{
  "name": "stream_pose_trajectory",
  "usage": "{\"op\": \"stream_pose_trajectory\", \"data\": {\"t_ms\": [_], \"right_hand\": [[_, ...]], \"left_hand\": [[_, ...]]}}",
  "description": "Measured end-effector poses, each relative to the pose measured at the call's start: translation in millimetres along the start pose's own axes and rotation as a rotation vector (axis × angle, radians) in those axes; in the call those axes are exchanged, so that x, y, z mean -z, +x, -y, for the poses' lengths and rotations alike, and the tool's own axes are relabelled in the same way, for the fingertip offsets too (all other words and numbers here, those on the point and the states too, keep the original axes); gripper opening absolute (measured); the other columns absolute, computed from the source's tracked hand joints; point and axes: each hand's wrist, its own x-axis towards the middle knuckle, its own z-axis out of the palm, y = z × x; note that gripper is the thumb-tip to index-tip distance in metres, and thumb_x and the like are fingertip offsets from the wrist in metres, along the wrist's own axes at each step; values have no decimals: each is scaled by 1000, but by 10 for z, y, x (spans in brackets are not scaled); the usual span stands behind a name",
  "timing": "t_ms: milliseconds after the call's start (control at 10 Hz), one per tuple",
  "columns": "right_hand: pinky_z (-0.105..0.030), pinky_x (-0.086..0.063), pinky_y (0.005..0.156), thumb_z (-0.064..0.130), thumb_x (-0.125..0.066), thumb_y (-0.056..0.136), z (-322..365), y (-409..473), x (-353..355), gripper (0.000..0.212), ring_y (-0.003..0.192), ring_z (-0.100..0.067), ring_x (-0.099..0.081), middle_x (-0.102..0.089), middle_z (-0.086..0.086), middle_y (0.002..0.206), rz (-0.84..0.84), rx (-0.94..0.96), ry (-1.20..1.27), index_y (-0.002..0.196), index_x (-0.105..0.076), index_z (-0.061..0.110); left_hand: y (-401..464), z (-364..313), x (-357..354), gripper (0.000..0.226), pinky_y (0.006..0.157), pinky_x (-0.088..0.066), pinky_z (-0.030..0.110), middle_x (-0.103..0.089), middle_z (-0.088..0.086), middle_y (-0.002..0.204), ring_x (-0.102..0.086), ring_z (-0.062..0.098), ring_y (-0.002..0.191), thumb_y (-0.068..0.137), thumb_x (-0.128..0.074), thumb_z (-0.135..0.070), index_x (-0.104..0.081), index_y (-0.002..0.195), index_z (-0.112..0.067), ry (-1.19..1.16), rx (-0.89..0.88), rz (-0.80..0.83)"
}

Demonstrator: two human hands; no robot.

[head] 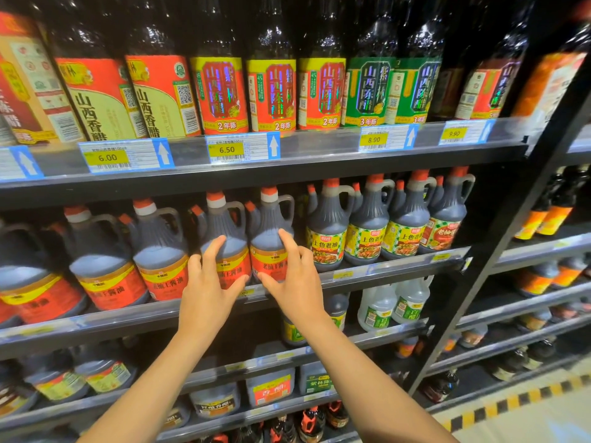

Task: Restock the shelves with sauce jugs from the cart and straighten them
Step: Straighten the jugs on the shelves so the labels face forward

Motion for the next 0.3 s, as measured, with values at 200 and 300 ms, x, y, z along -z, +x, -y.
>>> {"op": "stream_pose_trajectory", "data": {"t_ms": [200, 300], "right_hand": [[-44, -56, 92, 40, -75, 88, 56, -15, 3, 95, 124, -28, -55, -48, -10, 136, 5, 27, 9, 151, -5, 53], [-46, -54, 95, 37, -73, 89, -11, -40, 62, 93, 127, -30, -52, -48, -11, 139, 15, 46, -41, 153, -6, 50]], "left_hand": [[-40, -53, 100, 87, 84, -47, 28, -46, 8, 138, -48, 8, 112, 87, -78, -24, -24, 155, -32, -47, -19, 23], [-97, -39, 156, 87, 91, -49, 31, -44, 5, 141, -51, 12, 116, 90, -75, -25, -19, 156, -36, -47, -36, 58]]}}
